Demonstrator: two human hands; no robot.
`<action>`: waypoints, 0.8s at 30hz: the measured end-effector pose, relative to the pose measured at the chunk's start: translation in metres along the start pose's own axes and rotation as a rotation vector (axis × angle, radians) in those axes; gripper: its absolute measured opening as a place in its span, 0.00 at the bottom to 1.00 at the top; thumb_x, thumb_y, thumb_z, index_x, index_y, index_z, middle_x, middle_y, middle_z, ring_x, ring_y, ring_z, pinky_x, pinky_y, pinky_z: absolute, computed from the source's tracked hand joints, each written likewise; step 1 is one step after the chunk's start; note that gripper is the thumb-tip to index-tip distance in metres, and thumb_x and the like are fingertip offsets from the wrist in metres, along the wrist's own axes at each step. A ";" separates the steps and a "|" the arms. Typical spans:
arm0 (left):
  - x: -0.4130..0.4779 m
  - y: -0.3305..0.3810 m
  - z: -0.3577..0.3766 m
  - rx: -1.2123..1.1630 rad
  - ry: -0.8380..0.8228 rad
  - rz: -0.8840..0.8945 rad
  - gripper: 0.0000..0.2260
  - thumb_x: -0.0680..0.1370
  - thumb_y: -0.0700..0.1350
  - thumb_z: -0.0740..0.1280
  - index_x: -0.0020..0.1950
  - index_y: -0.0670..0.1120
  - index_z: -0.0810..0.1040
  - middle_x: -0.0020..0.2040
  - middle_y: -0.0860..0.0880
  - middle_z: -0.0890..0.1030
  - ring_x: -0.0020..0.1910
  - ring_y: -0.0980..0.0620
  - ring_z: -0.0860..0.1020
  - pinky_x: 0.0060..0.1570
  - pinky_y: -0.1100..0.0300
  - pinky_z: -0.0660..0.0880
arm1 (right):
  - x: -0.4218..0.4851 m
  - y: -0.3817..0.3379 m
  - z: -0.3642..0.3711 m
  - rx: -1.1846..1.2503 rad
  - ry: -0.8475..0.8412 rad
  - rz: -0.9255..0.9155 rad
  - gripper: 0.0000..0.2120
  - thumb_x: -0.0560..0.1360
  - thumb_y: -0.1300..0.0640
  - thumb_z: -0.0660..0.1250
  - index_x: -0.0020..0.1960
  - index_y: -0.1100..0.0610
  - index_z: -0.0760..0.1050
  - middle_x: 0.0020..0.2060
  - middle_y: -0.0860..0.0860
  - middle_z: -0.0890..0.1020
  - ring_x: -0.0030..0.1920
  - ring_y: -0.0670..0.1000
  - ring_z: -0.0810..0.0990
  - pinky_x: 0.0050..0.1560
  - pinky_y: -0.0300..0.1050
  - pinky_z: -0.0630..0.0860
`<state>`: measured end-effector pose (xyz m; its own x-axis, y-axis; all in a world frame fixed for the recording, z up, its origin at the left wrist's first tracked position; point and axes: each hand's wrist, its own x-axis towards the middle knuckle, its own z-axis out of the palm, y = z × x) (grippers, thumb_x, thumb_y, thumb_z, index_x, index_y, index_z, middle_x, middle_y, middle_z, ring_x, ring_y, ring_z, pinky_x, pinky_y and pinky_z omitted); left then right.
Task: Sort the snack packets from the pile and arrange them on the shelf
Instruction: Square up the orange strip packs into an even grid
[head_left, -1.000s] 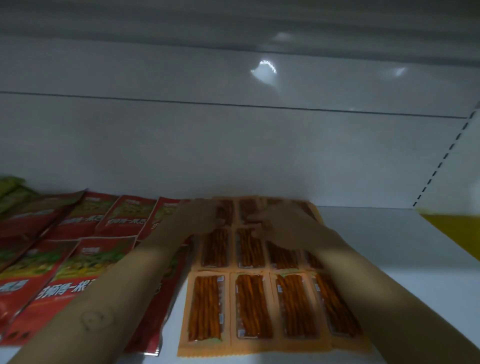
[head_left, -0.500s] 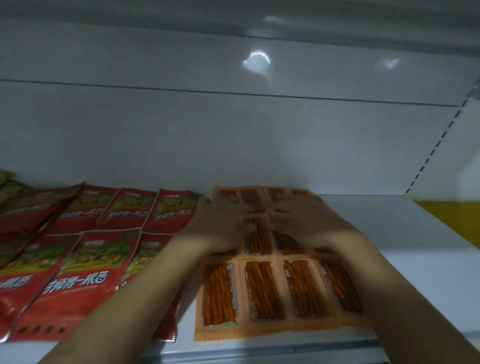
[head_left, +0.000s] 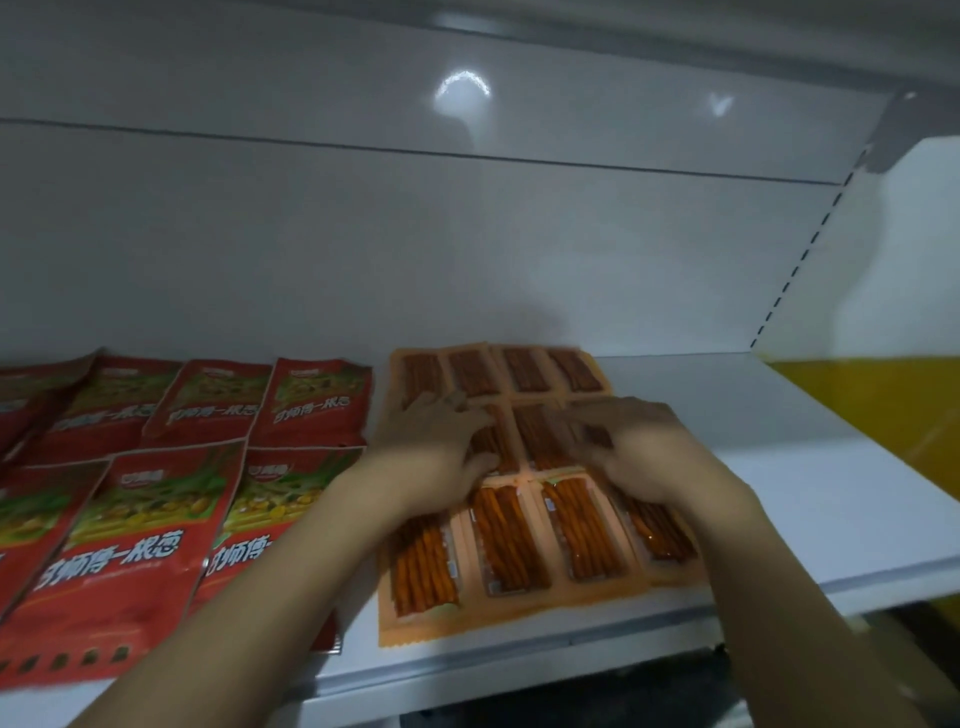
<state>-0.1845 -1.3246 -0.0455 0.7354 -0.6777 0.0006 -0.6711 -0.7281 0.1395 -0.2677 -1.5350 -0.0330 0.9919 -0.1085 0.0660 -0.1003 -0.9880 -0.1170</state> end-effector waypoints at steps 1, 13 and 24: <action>-0.002 0.000 0.001 0.007 -0.001 0.009 0.23 0.81 0.61 0.57 0.76 0.59 0.63 0.77 0.51 0.63 0.75 0.46 0.61 0.73 0.44 0.52 | 0.000 0.000 0.003 -0.016 -0.002 0.000 0.20 0.80 0.46 0.63 0.71 0.42 0.70 0.70 0.47 0.73 0.70 0.51 0.69 0.70 0.48 0.64; -0.022 0.004 -0.001 0.025 0.057 0.046 0.24 0.81 0.61 0.58 0.76 0.57 0.64 0.74 0.49 0.68 0.72 0.45 0.65 0.69 0.48 0.59 | -0.005 0.002 0.008 -0.015 0.032 0.070 0.21 0.80 0.43 0.61 0.73 0.42 0.68 0.68 0.48 0.75 0.68 0.54 0.71 0.69 0.49 0.64; -0.052 0.048 -0.003 0.059 -0.022 0.130 0.23 0.77 0.66 0.60 0.67 0.56 0.74 0.65 0.52 0.73 0.65 0.49 0.70 0.66 0.46 0.61 | -0.012 0.014 0.012 -0.046 -0.085 0.096 0.18 0.81 0.46 0.58 0.70 0.43 0.71 0.69 0.48 0.74 0.68 0.54 0.72 0.67 0.53 0.68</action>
<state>-0.2548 -1.3236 -0.0355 0.6404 -0.7680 -0.0067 -0.7652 -0.6387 0.0812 -0.2801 -1.5462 -0.0474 0.9804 -0.1952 -0.0274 -0.1967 -0.9778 -0.0727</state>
